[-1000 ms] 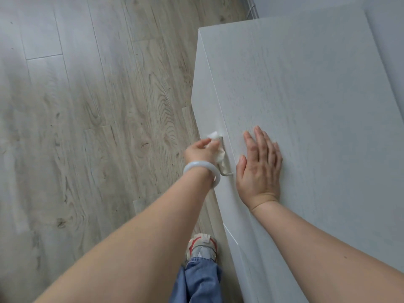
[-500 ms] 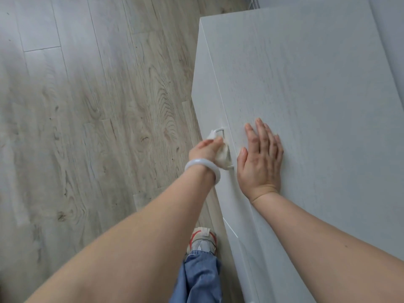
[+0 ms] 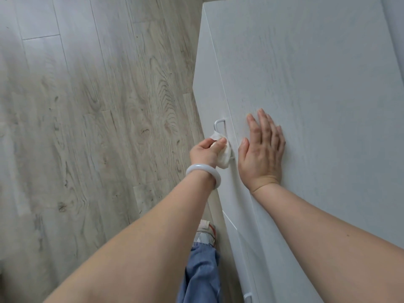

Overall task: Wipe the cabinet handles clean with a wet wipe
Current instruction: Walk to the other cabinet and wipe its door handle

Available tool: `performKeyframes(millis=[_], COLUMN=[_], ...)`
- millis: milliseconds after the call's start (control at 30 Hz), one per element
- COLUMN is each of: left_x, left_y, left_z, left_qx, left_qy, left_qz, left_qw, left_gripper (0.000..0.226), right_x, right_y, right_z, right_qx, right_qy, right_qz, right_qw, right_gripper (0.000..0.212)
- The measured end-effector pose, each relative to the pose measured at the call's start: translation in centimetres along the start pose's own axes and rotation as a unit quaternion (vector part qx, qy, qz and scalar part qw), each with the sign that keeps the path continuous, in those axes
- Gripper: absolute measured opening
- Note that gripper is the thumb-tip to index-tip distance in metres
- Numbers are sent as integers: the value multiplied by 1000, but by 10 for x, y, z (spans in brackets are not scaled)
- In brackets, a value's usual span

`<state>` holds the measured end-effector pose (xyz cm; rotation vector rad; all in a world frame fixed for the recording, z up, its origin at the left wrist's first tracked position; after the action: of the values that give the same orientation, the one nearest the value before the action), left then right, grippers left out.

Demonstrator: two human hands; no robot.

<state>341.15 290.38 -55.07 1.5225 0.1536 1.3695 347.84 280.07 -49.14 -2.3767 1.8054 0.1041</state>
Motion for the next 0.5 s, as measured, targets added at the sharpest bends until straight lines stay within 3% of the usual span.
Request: performKeyframes(millis=[300,500], left_x=[-44,-19], left_y=[40,21], left_z=[9,1], left_qx=[95,0], left_qy=[7,-65], left_qz=[-69,-31], left_qw=[993,997], left_gripper=[16,10], right_x=[-1,0], right_y=[0,0], right_z=[0,0], right_qx=[9,2], right_qy=[-2,-3], right_qz=[2,4], right_qw=[1000,1000], right_gripper=[57,57])
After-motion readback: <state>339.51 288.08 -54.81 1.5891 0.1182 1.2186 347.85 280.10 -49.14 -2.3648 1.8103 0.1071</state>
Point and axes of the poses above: each hand's wrist, its own y-axis away from the middle knuckle, its own z-axis out of the palm, x = y × z, the point moved 4 cm from there along -y, towards the middle knuckle, and after that the axes turned 11 degrees about z, right-handed, at the moved point
